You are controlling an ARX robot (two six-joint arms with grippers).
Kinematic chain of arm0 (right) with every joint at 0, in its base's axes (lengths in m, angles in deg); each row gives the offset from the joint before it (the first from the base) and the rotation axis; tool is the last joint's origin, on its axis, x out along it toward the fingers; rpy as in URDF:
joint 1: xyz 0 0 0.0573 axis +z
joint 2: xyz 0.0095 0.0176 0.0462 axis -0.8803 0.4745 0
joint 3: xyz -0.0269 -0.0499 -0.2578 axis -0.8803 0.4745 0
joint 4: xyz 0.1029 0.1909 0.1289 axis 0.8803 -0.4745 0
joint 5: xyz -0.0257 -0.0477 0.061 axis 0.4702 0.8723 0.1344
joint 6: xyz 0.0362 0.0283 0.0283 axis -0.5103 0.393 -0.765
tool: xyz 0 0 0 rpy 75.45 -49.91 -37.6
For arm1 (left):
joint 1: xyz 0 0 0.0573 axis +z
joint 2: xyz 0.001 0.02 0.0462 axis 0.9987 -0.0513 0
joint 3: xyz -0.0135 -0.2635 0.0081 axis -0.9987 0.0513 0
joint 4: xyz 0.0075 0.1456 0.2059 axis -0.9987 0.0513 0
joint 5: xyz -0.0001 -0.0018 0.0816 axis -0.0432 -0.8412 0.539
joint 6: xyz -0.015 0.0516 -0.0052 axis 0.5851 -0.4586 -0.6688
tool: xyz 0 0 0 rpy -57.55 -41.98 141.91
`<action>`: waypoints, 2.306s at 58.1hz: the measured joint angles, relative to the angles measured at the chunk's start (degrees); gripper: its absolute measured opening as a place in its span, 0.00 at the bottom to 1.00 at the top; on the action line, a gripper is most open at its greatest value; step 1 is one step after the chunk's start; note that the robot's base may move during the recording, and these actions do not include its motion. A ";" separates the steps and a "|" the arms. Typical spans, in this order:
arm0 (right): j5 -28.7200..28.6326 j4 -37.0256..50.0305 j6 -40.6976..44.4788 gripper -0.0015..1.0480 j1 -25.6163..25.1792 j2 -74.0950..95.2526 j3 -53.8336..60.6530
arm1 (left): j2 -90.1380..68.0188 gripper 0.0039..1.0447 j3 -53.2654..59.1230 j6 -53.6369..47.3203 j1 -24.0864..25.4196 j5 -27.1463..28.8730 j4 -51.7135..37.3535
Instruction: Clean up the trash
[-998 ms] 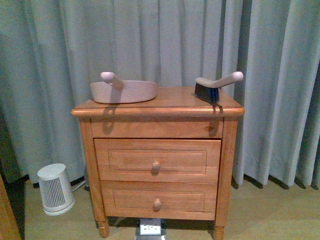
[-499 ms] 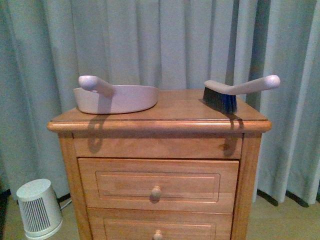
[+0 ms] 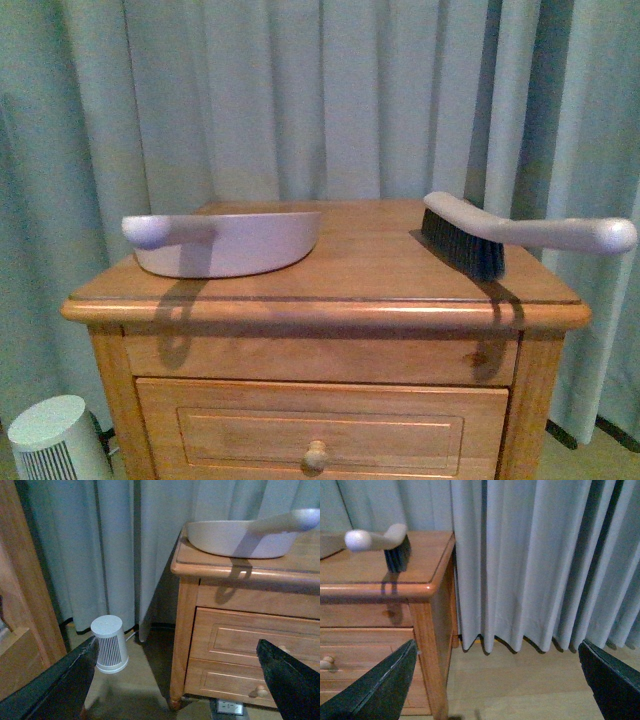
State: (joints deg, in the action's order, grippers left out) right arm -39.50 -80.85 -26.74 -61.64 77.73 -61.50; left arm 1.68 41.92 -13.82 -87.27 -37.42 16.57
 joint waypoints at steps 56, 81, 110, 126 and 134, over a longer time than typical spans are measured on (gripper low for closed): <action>0.00 0.00 0.00 0.93 0.00 0.00 0.00 | -66.71 0.93 -46.64 13.16 -15.56 1.64 7.17; -0.02 0.00 0.00 0.93 0.00 0.00 0.00 | -91.73 0.93 -62.62 12.48 -18.51 7.26 8.07; -0.02 0.00 0.00 0.93 0.00 0.00 0.00 | -103.54 0.93 -69.77 7.69 -18.53 10.54 9.27; -0.02 0.00 0.00 0.93 0.00 0.00 0.00 | -106.18 0.92 -71.56 4.28 -18.71 11.69 8.87; 0.00 0.00 0.00 0.93 0.00 0.00 0.00 | -106.33 0.70 -71.65 3.02 -19.10 11.80 8.83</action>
State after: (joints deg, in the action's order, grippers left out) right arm -39.50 -80.85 -26.74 -61.64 77.73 -61.50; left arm -104.65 -29.72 -10.80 -106.37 -25.62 25.40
